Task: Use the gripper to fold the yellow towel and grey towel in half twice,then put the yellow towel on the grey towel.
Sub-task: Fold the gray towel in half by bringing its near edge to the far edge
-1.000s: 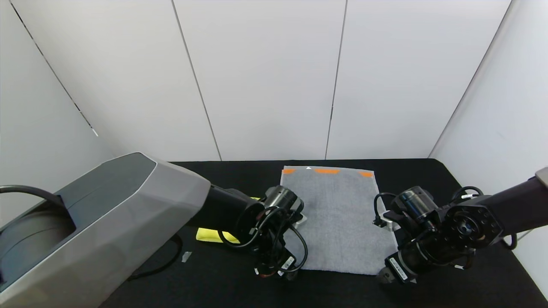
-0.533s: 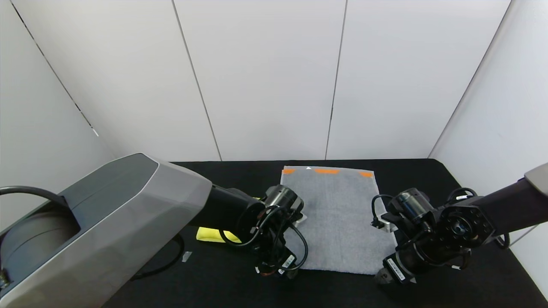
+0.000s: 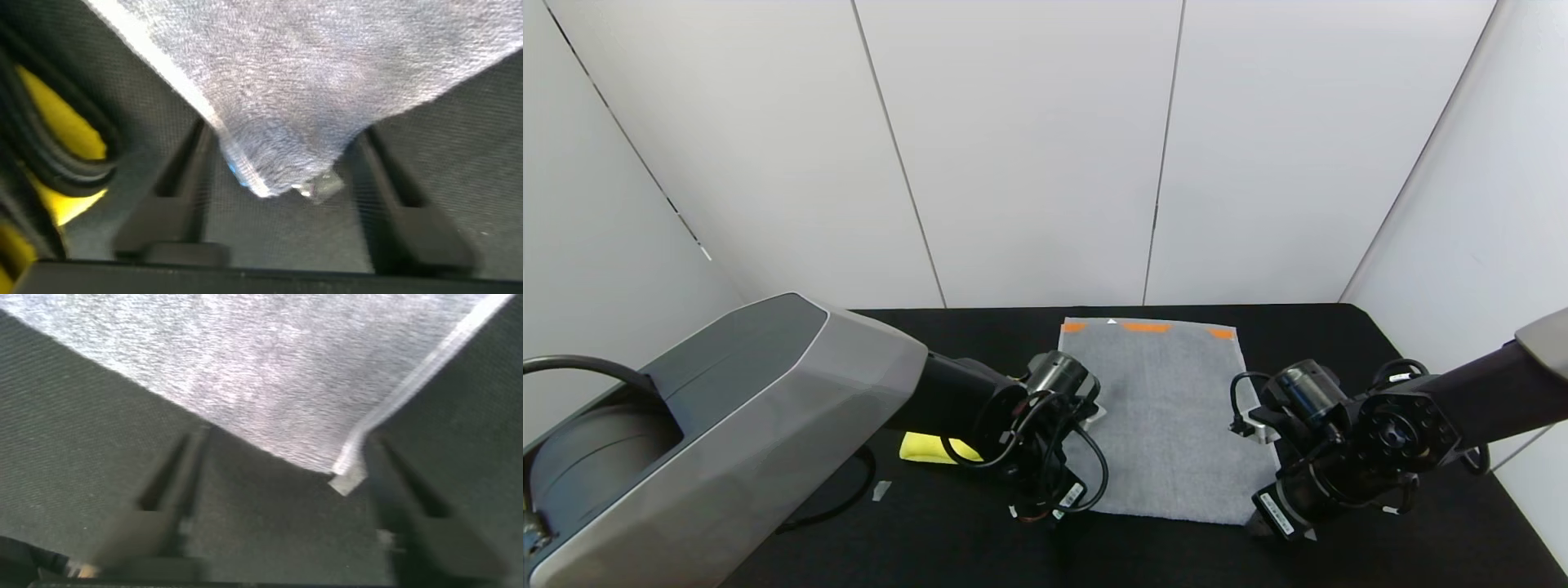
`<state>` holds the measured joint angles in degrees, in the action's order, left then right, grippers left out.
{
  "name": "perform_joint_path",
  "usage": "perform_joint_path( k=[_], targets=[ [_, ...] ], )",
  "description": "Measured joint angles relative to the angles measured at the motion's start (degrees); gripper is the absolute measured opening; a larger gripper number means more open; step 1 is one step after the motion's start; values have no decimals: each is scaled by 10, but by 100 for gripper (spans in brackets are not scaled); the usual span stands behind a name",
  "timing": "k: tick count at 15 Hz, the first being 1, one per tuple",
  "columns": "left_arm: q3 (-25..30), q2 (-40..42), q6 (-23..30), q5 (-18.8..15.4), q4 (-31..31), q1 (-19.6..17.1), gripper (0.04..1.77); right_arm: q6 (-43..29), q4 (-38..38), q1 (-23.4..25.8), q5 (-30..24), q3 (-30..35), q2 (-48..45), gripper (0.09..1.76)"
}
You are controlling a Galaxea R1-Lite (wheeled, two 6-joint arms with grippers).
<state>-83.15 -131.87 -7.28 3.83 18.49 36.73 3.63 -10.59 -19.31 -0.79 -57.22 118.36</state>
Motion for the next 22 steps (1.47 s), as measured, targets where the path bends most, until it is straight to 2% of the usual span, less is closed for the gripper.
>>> perform_joint_path(
  k=[3,4,5,6,17,22],
  targets=[
    [2,2,-2,-1,0,0,77,0,0,0,0,0,0,85],
    [4,3,-3,-1,1,0,39,0,0,0,-1,1,-1,76],
    [5,4,-4,-2,1,1,12,0,0,-1,0,1,-2,45],
    [6,7,-5,-2,2,1,12,-1,0,-1,-1,2,-4,14],
    [9,31,-5,-3,19,5,12,-1,-6,-13,-1,9,-24,14],
    [33,44,1,-5,18,14,12,-3,-6,-20,-2,25,-43,14]
  ],
)
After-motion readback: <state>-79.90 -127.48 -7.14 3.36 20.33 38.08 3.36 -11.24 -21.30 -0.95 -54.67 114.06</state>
